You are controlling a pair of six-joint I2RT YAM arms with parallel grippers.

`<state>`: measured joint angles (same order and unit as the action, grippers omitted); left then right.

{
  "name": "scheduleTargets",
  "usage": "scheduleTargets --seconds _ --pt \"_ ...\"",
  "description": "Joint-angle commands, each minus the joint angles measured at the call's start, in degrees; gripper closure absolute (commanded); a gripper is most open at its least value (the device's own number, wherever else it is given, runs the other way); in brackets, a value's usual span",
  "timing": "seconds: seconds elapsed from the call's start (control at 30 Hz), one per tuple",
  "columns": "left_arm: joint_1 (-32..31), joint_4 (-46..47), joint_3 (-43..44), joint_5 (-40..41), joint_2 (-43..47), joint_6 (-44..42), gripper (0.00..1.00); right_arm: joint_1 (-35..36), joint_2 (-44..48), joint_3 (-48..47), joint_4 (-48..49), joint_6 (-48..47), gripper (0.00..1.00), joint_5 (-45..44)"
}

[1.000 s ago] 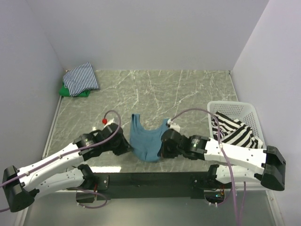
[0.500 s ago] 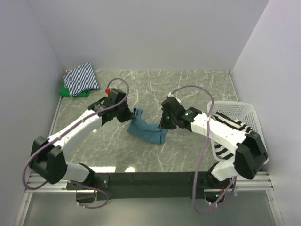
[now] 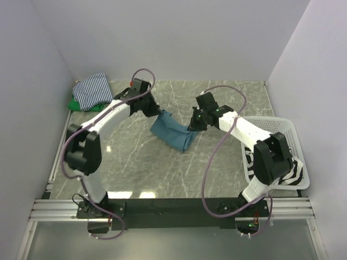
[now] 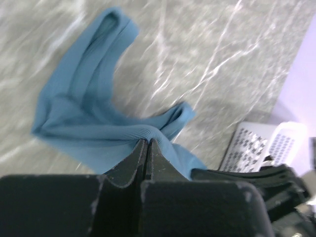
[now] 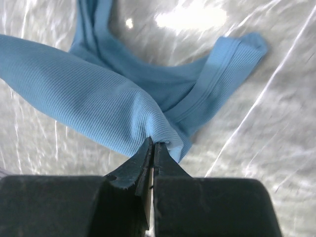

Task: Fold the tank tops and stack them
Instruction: Fold the tank top

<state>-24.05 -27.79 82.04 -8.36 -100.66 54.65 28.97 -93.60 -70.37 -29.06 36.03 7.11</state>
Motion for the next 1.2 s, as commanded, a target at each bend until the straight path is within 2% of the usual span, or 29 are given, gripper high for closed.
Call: scheduleTargets --seconds 0.0,0.3,0.33,0.5,0.57,0.63,0.7,0.73,0.83,0.87,0.97,1.0,1.03,1.17 --pt "0.8 4.1 8.7 -4.4 -6.8 -1.3 0.99 -3.6 -3.4 -3.2 3.0 -2.0 1.00 5.0" --pt "2.6 16.7 27.7 -14.8 -26.9 2.0 0.98 -11.7 -16.8 -8.6 8.3 -1.8 1.00 8.7" --pt "2.8 17.8 28.8 -15.9 -28.3 3.0 0.95 -12.3 -17.7 -8.8 8.9 -1.4 1.00 9.5" --pt "3.0 26.8 34.4 -21.7 -34.8 4.0 0.61 -16.6 -20.7 -8.3 12.9 0.4 1.00 10.5" --pt "3.3 29.3 32.6 -21.5 -33.8 4.3 0.53 -17.5 -20.0 -7.2 14.6 1.8 1.00 11.9" --pt "3.9 34.1 29.1 -22.0 -32.5 5.6 0.52 -18.6 -19.1 -5.9 16.1 2.9 0.98 12.4" --pt "4.4 35.7 27.2 -22.4 -30.4 6.3 0.52 -19.5 -17.5 -4.9 17.5 4.3 0.89 13.4" --pt "4.7 36.0 25.0 -22.2 -29.3 6.3 0.51 -19.7 -16.8 -3.8 18.2 4.8 0.81 13.8" --pt "4.7 34.7 18.7 -18.2 -23.2 5.5 0.51 -20.3 -13.6 -2.9 19.7 5.6 0.70 13.6" --pt "4.7 33.2 17.5 -14.5 -20.1 5.4 0.53 -20.3 -12.3 -3.1 19.8 4.8 0.67 13.5" --pt "4.7 24.4 11.3 -7.8 -14.2 7.1 0.56 -19.6 -10.2 -4.2 18.8 1.2 0.62 9.2" --pt "4.6 23.6 8.9 -4.1 -12.6 9.3 0.57 -19.1 -9.8 -4.8 18.1 0.0 0.61 7.3" --pt "4.5 23.4 3.6 -2.6 -11.1 10.4 0.57 -18.6 -9.7 -5.9 17.3 -1.5 0.60 3.6" --pt "4.2 22.9 -5.6 1.9 -5.1 13.7 0.59 -12.0 -9.6 -7.2 13.2 -8.1 0.58 -3.2"
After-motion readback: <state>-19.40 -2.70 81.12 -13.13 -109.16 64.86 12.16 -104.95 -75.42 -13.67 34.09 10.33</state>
